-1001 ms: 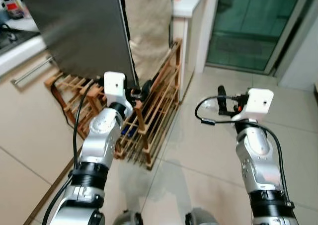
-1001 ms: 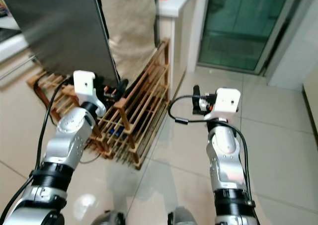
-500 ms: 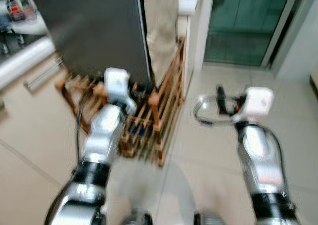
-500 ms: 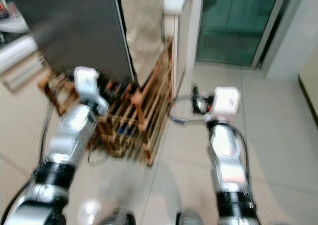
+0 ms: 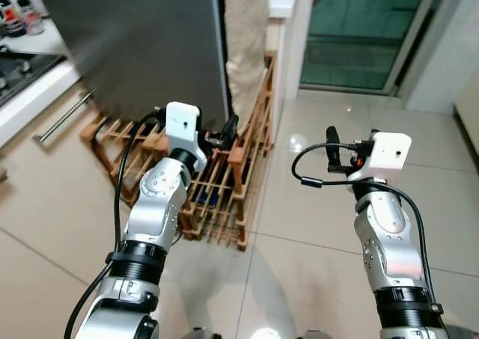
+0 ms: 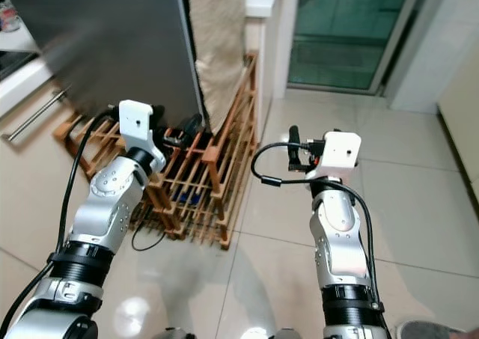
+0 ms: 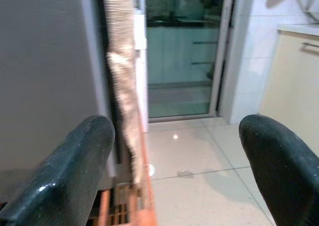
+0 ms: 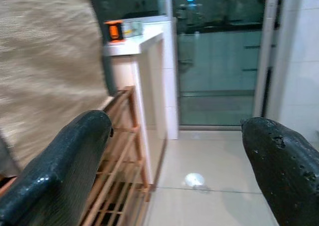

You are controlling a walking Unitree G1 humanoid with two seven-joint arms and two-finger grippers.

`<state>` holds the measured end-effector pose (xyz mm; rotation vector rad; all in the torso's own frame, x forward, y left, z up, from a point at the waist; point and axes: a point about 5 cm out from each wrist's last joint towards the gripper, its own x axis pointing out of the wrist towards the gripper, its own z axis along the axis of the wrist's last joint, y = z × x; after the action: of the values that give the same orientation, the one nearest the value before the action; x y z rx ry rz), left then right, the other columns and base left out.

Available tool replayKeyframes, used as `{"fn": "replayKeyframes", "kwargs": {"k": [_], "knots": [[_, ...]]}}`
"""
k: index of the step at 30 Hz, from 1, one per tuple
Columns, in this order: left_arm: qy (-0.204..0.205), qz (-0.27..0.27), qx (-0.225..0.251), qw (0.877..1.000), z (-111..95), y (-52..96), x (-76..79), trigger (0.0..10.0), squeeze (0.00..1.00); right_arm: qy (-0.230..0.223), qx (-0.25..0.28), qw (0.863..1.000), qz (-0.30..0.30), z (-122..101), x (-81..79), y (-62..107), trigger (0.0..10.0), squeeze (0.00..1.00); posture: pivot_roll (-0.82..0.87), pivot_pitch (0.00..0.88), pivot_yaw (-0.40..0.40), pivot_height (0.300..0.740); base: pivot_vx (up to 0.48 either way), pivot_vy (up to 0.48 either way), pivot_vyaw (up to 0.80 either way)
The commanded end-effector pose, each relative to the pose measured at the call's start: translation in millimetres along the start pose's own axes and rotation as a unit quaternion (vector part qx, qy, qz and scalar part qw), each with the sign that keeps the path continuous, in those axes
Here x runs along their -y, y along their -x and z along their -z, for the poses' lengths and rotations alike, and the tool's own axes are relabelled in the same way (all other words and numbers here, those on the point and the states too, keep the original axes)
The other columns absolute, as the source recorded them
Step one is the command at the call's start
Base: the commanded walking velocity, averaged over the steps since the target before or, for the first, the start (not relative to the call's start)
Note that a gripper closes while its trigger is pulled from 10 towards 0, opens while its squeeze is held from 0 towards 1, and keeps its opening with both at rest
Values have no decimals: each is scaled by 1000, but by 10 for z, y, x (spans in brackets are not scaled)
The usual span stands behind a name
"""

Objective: Restocking fridge

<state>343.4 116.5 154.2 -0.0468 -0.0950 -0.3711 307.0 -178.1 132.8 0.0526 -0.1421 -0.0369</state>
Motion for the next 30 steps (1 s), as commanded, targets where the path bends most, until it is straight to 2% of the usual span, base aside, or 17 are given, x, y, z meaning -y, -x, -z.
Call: {"fn": "replayKeyframes", "kwargs": {"k": [1,3,11,18,21,27,30], "knots": [[-9,0,7,1000,-30,3,-5,10000,0,-4,1,1000,0,-8,6,-3,10000,0,-179,0,83,740,0,0,-419],[2,8,13,1000,-45,5,8,10000,0,-2,4,1000,-2,-17,-3,-9,10000,0,-179,0,84,740,0,0,-422],[-6,16,16,1000,-56,-1,46,10000,0,2,5,1000,-9,-17,-33,-18,10000,0,-179,0,83,740,449,0,0],[6,-10,16,1000,-64,-21,-11,10000,0,6,5,1000,-9,-19,-21,-22,10000,0,-185,0,81,740,456,0,0],[11,-26,16,999,-73,-34,-31,10000,0,7,5,1000,-9,-19,-22,-24,10000,0,-185,0,81,740,346,330,0],[30,-72,7,997,-51,-35,-143,10000,0,7,5,1000,-11,-16,-29,-25,10000,0,-187,0,85,740,0,0,0],[36,-77,6,996,-59,-40,-164,10000,0,7,4,1000,-12,-11,-40,-23,10000,0,-187,0,86,740,0,0,0]]}}
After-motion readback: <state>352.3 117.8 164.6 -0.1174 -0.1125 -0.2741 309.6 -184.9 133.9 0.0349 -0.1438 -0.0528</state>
